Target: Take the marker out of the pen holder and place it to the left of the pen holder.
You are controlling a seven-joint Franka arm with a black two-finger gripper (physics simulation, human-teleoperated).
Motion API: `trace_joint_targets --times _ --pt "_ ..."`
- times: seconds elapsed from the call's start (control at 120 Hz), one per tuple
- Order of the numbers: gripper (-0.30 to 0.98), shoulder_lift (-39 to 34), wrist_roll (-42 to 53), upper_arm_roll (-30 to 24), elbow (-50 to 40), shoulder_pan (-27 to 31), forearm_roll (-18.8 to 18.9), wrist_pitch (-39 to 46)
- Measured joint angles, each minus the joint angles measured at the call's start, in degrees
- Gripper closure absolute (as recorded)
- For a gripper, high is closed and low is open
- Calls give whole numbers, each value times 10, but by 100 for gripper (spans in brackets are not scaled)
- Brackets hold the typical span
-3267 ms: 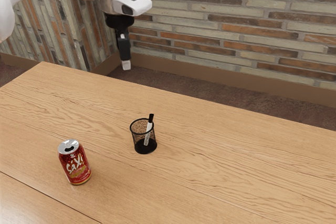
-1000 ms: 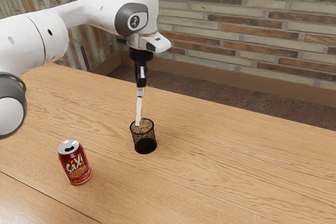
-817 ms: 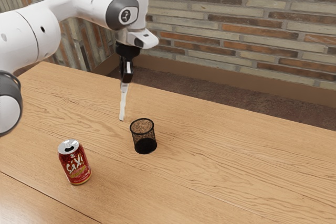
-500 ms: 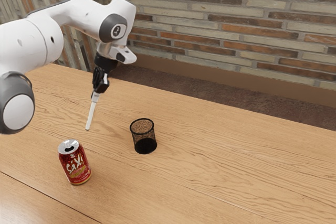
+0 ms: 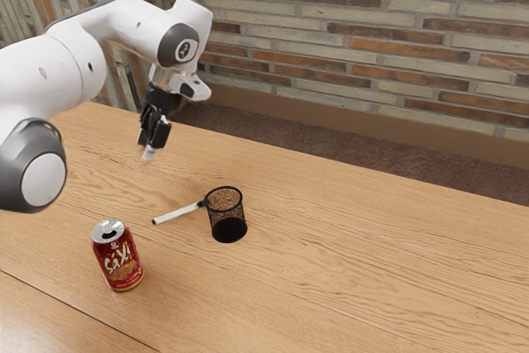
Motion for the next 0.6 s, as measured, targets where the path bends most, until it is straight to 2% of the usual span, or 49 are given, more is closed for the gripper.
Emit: trace_joint_targets --times 0.133,0.233,0.375,0.6 --pt "10 -35 13 -10 -5 5 -48 12" --pt "6 -97 21 -56 -27 7 -72 26" --pt "3 -202 23 -104 -130 4 -85 76" --pt "1 -217 14 -117 -131 -23 -93 119"
